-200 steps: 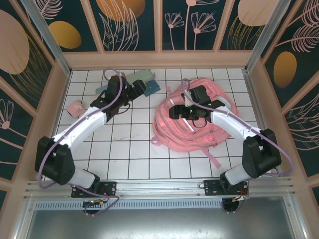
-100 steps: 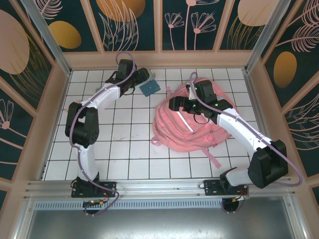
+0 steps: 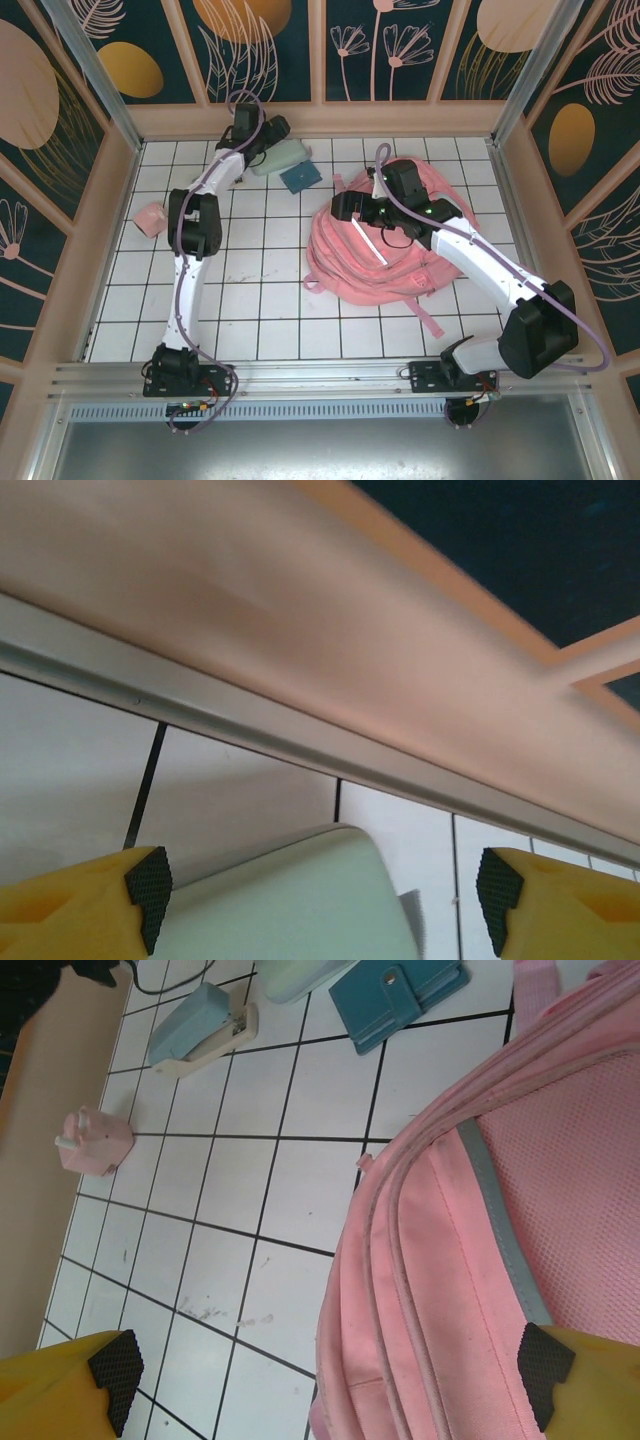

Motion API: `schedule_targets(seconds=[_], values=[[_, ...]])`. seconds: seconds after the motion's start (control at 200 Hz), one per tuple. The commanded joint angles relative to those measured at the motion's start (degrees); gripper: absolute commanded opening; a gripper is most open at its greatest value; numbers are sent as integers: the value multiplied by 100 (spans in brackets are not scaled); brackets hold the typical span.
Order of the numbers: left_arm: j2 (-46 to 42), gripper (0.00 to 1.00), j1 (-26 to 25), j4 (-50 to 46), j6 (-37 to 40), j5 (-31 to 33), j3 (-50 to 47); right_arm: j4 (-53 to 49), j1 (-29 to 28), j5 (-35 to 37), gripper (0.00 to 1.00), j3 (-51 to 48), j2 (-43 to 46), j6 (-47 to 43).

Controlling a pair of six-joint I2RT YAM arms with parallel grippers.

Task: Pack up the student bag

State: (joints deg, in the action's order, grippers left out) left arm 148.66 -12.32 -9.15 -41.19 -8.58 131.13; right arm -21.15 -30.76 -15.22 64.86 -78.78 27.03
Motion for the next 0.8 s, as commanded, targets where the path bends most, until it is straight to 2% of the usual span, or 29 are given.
schedule_targets(seconds=[0.0, 0.255, 0.58, 0.795], values=[[75, 81, -25, -379, -158, -402, 13, 62, -26, 223, 99, 51, 49, 163], [-1210, 81, -25, 395, -512, -423, -2643, 248, -27, 41, 99, 76, -275, 108], [-3650, 81, -27, 1825, -1467, -204, -6608, 537, -168, -317, 99, 220, -656, 39], [-5409, 81, -100, 2120, -1913, -143, -8774, 581, -281, -477, 99, 229, -840, -22]])
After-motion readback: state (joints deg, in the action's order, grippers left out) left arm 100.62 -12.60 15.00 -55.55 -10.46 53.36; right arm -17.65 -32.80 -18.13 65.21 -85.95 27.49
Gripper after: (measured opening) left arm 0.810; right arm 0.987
